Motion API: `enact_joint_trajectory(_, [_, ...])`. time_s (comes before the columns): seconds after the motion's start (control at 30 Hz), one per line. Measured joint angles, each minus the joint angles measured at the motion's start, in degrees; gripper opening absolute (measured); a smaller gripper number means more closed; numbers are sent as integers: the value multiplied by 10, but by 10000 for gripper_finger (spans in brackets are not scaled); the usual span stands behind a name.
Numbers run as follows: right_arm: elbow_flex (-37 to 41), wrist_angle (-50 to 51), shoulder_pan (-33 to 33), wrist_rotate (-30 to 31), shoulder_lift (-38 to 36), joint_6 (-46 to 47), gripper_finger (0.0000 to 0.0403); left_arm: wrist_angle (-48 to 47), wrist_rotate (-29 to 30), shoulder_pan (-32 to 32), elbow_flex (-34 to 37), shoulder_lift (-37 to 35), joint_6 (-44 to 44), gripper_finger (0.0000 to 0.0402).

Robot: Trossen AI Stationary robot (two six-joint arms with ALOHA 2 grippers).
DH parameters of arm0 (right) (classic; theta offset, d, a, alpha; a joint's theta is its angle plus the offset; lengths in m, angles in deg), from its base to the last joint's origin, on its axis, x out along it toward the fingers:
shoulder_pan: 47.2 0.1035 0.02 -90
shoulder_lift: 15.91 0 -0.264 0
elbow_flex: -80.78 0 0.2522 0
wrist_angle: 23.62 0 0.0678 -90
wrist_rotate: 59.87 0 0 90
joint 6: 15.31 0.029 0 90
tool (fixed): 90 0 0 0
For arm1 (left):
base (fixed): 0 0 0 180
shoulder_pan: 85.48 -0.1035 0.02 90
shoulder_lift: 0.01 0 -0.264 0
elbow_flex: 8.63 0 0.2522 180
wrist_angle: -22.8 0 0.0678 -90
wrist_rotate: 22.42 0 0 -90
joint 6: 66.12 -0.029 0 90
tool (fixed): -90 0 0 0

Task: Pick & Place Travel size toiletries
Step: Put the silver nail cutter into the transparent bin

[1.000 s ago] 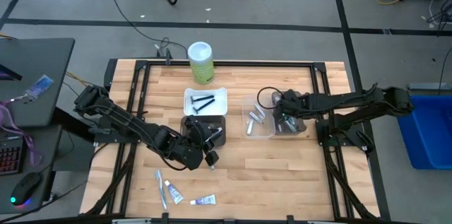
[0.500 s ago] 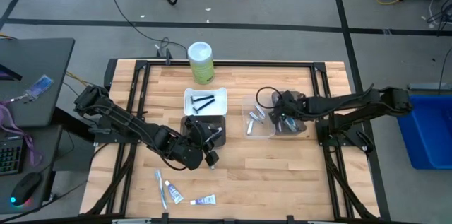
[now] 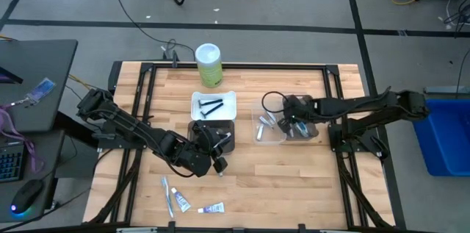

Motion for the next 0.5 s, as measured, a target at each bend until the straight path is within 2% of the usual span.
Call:
enact_joint_trajectory(0.1, [-37,2,0,39,0,-44,13,0,1,0,0,0,-8,100])
enact_joint_trajectory(0.23, [-61,-38,0,104,-1,-49,14,0,1,0,0,0,-9,100])
enact_joint_trajectory(0.5, [-63,-128,0,60,-1,-115,14,0,3,0,0,0,-9,100])
